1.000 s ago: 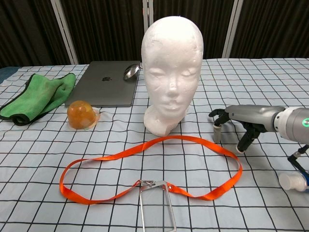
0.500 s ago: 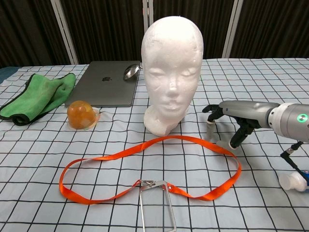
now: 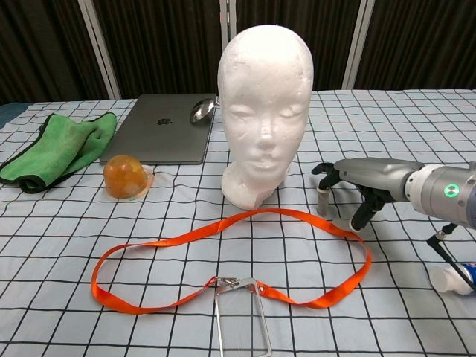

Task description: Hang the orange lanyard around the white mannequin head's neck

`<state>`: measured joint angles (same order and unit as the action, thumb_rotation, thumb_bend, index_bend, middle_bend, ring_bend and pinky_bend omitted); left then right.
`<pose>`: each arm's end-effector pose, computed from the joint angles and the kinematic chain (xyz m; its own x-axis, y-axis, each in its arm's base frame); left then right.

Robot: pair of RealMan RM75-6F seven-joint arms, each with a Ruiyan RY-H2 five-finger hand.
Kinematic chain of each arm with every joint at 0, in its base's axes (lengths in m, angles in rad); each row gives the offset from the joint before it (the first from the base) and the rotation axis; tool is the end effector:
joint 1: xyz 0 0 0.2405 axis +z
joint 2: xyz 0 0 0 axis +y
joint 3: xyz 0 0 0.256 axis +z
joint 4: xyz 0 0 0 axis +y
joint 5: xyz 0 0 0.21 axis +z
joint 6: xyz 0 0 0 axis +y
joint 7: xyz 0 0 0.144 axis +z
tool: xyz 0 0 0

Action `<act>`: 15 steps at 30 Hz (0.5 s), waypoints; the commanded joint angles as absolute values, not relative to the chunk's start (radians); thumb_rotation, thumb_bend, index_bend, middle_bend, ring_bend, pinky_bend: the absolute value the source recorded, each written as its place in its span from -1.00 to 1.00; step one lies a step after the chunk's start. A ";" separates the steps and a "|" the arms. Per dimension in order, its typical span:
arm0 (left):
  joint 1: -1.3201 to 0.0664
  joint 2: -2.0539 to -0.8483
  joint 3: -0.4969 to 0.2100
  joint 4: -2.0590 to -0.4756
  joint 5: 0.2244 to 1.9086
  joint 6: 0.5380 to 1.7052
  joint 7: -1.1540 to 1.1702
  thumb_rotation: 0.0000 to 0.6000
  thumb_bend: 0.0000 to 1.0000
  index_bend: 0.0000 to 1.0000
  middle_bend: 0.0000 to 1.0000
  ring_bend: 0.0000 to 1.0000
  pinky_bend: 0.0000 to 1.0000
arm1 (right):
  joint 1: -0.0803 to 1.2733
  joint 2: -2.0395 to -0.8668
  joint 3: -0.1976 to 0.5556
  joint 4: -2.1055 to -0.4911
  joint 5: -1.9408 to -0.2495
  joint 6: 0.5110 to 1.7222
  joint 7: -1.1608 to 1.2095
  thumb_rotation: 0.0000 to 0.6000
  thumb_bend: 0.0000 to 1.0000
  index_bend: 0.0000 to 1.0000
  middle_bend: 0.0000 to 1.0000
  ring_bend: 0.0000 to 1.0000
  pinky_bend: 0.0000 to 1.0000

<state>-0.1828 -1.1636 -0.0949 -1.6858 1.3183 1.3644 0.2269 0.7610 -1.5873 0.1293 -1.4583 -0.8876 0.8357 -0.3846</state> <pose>-0.2978 0.2165 0.1355 0.4643 0.0737 0.8826 0.8823 0.0487 -0.4682 -0.1723 -0.3305 -0.0493 0.4035 -0.4766 0.7810 -0.9128 -0.2685 0.3077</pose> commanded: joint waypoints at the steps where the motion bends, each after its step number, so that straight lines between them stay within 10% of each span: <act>1: -0.183 -1.163 -0.095 -1.685 1.317 1.364 0.225 1.00 -1.00 -1.00 -1.00 -1.00 -1.00 | 0.765 -1.599 0.132 -1.451 -0.871 0.837 -0.386 1.00 -0.30 -0.08 -1.00 -1.00 -1.00; 15: -0.186 -1.164 -0.089 -1.685 1.320 1.361 0.225 1.00 -1.00 -1.00 -1.00 -1.00 -1.00 | 0.775 -1.619 0.146 -1.448 -0.853 0.804 -0.325 1.00 -0.17 0.33 -0.94 -1.00 -1.00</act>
<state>-0.1860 -1.1635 -0.0892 -1.6846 1.3205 1.3613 0.2253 0.7773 -1.6142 0.1445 -1.4532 -0.8468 0.7999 -0.3322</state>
